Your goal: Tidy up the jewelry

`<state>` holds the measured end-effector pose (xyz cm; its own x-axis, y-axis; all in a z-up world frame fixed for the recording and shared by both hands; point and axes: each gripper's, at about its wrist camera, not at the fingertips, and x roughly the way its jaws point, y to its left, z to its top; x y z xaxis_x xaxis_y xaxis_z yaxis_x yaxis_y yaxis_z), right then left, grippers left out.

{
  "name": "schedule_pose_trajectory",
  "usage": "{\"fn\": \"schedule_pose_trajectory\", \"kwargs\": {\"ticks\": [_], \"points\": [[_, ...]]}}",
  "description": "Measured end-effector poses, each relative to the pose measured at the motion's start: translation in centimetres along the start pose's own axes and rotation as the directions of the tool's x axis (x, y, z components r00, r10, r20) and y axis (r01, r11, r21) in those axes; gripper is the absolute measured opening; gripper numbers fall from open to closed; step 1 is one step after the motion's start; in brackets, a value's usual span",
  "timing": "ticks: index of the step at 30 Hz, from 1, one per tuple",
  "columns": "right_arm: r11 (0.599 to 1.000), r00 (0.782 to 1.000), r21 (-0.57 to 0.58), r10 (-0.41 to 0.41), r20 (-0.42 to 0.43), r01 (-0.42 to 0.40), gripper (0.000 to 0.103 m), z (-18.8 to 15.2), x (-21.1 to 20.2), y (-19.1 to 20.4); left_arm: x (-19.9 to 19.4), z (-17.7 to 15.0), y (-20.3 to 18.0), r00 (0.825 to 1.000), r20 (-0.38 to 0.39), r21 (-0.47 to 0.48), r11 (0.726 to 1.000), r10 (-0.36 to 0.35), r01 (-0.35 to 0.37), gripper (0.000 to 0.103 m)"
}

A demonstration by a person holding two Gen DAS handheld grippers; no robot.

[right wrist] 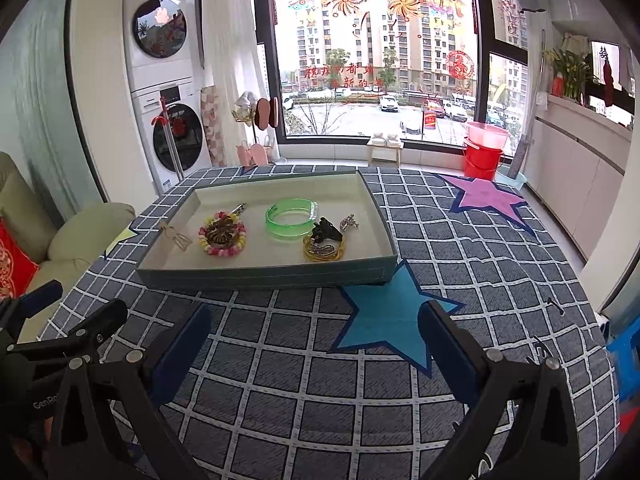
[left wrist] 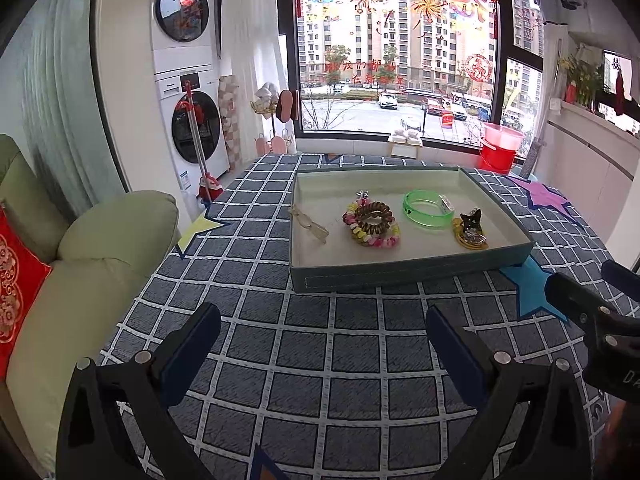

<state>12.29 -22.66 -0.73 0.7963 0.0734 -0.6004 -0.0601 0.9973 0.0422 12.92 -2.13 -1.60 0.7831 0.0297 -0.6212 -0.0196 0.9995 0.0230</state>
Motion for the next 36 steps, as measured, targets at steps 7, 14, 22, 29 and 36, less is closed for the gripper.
{"fn": "schedule_pose_trajectory", "kwargs": {"ticks": [7, 14, 22, 29, 36], "points": [[1.000, 1.000, 0.002, 0.000, 0.001, 0.000, 0.103, 0.00, -0.01, -0.01, -0.05, -0.13, -0.16, 1.000, -0.004, 0.002, 1.000, -0.001, 0.001, 0.103], [1.000, 1.000, 0.002, 0.000, 0.000, 0.000, 0.103, 0.00, 0.02, 0.02, -0.06, -0.16, -0.27, 1.000, -0.004, 0.002, 1.000, 0.000, 0.000, 0.103], [1.000, 1.000, 0.001, 0.001, 0.001, -0.001, 0.103, -0.03, -0.01, 0.13, -0.02, -0.16, -0.29, 1.000, -0.007, 0.001, 1.000, -0.001, 0.001, 0.103], [1.000, 1.000, -0.001, 0.001, 0.001, -0.001, 0.103, -0.03, -0.02, 0.11, -0.02, -0.19, -0.35, 1.000, -0.008, 0.000, 1.000, -0.001, 0.001, 0.103], [1.000, 1.000, 0.000, 0.004, 0.000, -0.004, 0.103, -0.04, -0.04, 0.27, -0.02, -0.30, -0.32, 1.000, -0.009, 0.000, 1.000, -0.003, 0.003, 0.103]]}}
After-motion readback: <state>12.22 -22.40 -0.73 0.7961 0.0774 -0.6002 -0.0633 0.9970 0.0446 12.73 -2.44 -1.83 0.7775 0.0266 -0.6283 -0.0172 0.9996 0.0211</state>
